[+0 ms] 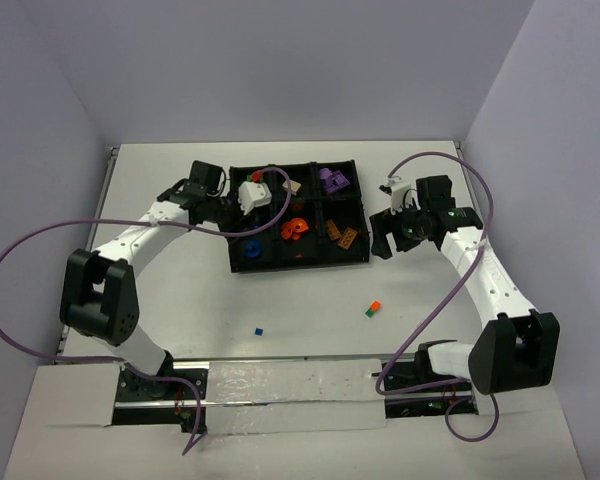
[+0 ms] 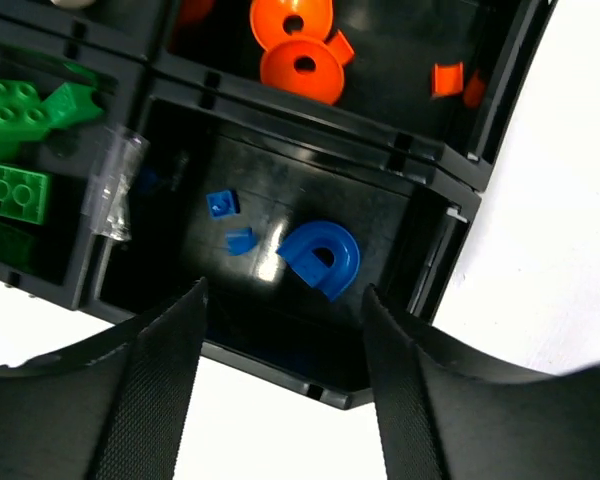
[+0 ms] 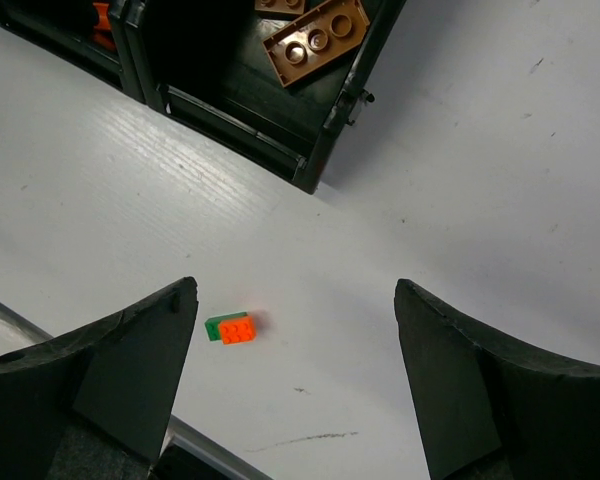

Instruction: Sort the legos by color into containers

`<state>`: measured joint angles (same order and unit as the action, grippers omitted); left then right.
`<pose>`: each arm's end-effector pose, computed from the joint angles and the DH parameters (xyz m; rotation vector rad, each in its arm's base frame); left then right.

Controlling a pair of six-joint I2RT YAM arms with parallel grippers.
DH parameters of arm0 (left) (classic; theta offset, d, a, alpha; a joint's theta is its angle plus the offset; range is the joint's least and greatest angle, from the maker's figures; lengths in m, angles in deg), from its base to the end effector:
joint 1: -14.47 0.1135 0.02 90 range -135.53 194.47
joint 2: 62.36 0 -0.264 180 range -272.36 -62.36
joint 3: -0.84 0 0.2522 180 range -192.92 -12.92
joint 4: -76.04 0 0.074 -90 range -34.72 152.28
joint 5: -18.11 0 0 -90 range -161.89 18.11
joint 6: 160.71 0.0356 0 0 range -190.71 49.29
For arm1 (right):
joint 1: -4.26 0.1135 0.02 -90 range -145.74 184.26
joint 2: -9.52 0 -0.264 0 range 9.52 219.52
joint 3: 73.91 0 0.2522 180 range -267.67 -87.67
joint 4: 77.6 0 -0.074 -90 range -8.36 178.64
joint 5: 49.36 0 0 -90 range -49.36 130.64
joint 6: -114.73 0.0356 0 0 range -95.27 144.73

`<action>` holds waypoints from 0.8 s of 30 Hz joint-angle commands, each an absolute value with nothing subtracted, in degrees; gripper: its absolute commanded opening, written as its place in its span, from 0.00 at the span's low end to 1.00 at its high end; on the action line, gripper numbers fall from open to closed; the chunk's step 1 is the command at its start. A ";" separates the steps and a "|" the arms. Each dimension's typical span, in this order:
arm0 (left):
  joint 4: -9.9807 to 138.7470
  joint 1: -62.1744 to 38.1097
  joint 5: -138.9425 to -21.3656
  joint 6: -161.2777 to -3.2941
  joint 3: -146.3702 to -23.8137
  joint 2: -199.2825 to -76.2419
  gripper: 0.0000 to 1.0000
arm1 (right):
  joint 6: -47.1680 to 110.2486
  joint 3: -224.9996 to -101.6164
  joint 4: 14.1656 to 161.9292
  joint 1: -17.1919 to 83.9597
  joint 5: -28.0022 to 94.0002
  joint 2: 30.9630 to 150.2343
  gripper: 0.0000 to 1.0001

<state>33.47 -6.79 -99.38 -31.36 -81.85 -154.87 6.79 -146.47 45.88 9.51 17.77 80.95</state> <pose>0.3151 -0.1402 0.2506 1.3767 1.9613 -0.4490 0.2464 0.0365 0.2808 -0.6492 2.3892 0.4116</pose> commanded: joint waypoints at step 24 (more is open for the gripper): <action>19.41 -24.28 -110.22 18.68 -51.78 -127.15 0.62 | 3.68 -143.48 45.09 9.11 19.37 79.58 0.86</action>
<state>17.81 -20.87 -111.70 5.98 -50.48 -125.92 4.33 -144.21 45.53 9.49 18.82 79.79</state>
